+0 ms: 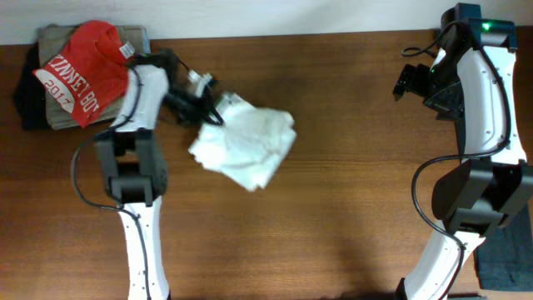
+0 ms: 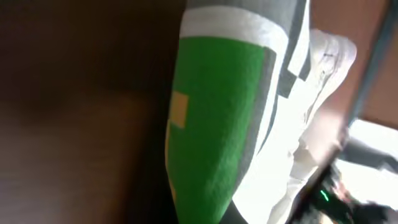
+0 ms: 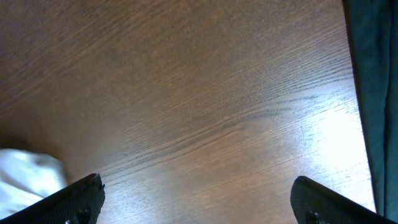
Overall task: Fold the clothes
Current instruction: 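Grasp the folded white shirt with the left gripper and lift it, then place the folded shirt on top of the clothes stack at top-left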
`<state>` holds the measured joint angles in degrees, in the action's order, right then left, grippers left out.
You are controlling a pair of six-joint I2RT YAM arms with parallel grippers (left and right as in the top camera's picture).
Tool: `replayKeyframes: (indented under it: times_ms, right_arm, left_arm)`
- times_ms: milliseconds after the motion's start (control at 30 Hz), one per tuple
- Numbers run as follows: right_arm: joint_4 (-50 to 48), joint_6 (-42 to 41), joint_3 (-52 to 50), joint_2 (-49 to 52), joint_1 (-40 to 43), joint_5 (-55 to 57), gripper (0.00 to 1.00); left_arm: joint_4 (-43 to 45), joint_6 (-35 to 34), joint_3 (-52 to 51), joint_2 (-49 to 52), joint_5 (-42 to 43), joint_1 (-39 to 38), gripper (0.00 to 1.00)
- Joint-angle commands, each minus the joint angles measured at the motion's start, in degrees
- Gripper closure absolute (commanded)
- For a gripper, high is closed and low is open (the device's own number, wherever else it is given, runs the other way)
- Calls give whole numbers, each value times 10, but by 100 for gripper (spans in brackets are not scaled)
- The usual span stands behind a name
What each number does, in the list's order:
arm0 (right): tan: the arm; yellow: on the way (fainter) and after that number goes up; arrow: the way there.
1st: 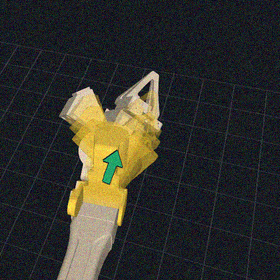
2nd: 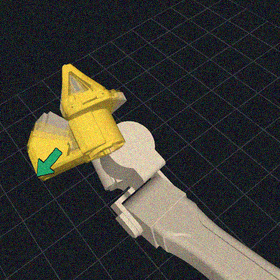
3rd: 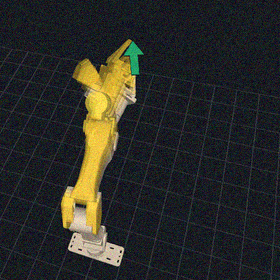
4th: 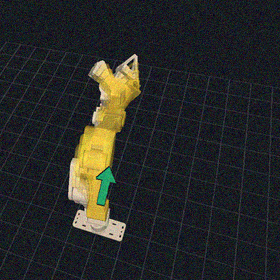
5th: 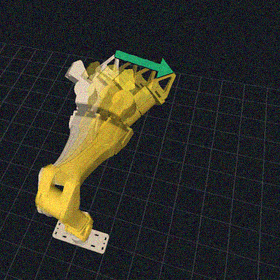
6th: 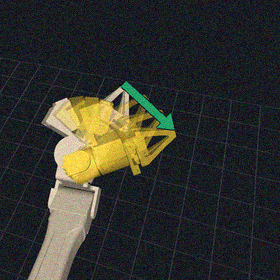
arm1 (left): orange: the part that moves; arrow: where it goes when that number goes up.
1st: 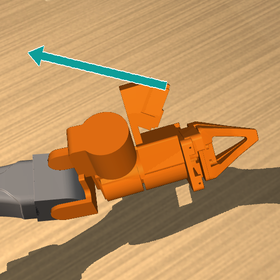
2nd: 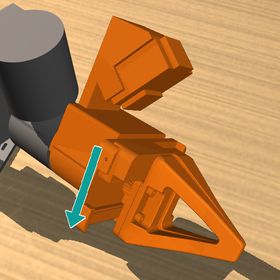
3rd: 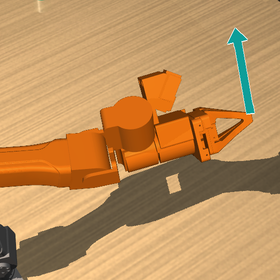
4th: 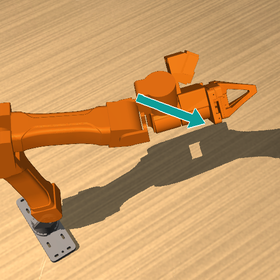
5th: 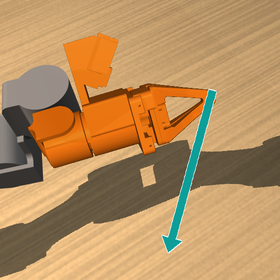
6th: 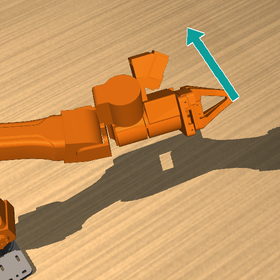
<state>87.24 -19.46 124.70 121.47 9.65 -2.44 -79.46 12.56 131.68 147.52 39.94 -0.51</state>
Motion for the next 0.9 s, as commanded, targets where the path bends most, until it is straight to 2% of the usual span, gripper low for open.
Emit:
replayKeyframes:
  times_ms: [0, 100, 167, 333, 400, 500, 600, 667, 800, 833, 867]
  right_arm:
    - [2, -1, 9, -5, -3, 1, 1]
    - [2, -1, 9, -5, -3, 1, 1]
    - [2, -1, 9, -5, -3, 1, 1]
    - [2, -1, 9, -5, -3, 1, 1]
    - [2, -1, 9, -5, -3, 1, 1]
    - [2, -1, 9, -5, -3, 1, 1]
    - [2, -1, 9, -5, -3, 1, 1]
    - [2, -1, 9, -5, -3, 1, 1]
    - [2, -1, 9, -5, -3, 1, 1]
    - [2, -1, 9, -5, -3, 1, 1]
    - [2, -1, 9, -5, -3, 1, 1]
  left_arm:
    - [82, -69, 95, -2, -70, 56, 99]
    - [172, -91, 116, -2, -70, 103, 100]
    - [190, -96, 137, -2, -70, 125, 99]
    - [198, -135, 243, -2, -68, 171, 99]
    - [195, -180, 291, -2, -68, 188, 100]
    - [195, -181, 308, -2, -69, 217, 100]
    - [199, -181, 308, -2, -124, 244, 99]
    - [202, -167, 301, 3, -231, 259, 100]
    - [241, -157, 298, 54, -250, 274, 98]
    - [258, -158, 298, 79, -277, 278, 73]
    - [260, -158, 298, 92, -303, 281, 22]
